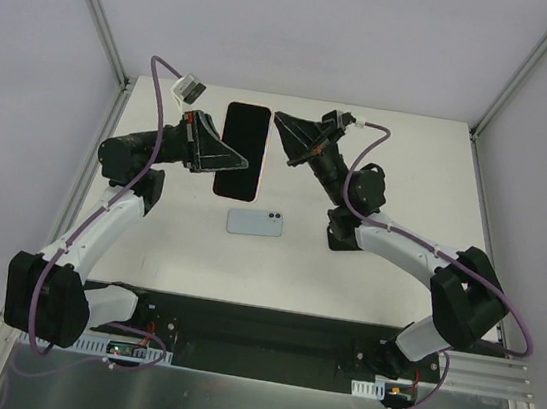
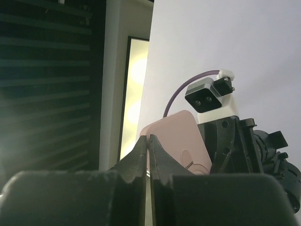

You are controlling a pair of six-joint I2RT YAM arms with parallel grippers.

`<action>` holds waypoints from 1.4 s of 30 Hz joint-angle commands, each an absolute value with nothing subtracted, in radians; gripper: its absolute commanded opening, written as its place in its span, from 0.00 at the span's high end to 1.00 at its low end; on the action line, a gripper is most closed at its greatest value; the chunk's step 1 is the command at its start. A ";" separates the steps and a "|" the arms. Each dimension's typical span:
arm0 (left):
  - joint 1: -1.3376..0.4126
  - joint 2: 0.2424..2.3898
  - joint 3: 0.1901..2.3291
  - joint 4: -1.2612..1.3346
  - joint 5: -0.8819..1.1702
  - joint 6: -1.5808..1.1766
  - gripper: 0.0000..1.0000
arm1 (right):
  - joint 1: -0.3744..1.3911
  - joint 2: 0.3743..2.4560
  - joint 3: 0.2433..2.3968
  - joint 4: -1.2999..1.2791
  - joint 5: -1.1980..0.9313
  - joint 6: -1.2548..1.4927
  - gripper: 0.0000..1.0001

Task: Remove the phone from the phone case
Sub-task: Remove the phone case from the phone.

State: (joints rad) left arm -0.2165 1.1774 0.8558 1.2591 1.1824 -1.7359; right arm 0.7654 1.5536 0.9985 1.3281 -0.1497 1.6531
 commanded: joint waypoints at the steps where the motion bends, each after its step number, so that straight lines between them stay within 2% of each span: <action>1: -0.253 1.134 0.925 1.683 1.278 -1.730 1.00 | 0.787 1.556 0.982 1.493 -0.155 1.638 0.99; 6: -0.253 1.137 0.925 1.674 1.278 -1.741 1.00 | 0.756 1.482 0.940 1.321 -0.244 1.456 0.99; 7: -0.255 1.137 0.922 1.675 1.278 -1.741 1.00 | 0.741 1.465 0.918 1.286 -0.255 1.427 0.96; 8: -0.253 1.135 0.917 1.677 1.278 -1.741 1.00 | 0.733 1.425 0.908 1.208 -0.273 1.401 0.89; 10: -0.253 1.135 0.911 1.674 1.278 -1.740 1.00 | 0.706 1.373 0.882 1.120 -0.278 1.310 0.81; 13: -0.253 1.135 0.913 1.669 1.278 -1.741 1.00 | 0.675 1.246 0.887 0.851 -0.285 1.128 0.74; 15: -0.253 1.134 0.916 1.667 1.278 -1.741 1.00 | 0.673 1.140 0.951 0.515 -0.247 1.008 0.72; 16: -0.253 1.132 0.917 1.664 1.279 -1.741 1.00 | 0.678 1.108 0.988 0.227 -0.220 0.842 0.72; 17: -0.253 1.135 0.919 1.663 1.281 -1.743 1.00 | 0.689 1.056 1.087 0.096 -0.119 0.769 0.69; 20: -0.253 1.132 0.919 1.661 1.284 -1.740 1.00 | 0.718 0.978 1.172 -0.136 0.032 0.576 0.62; 23: -0.253 1.137 0.908 1.661 1.281 -1.733 1.00 | 0.736 0.968 1.247 -0.260 0.045 0.455 0.53; 28: -0.253 1.149 0.899 1.661 1.287 -1.733 1.00 | 0.830 1.070 1.462 -0.408 0.075 0.325 0.51; 42: -0.253 1.138 0.885 1.643 1.296 -1.723 1.00 | 0.890 1.203 1.626 -0.431 0.081 0.256 0.50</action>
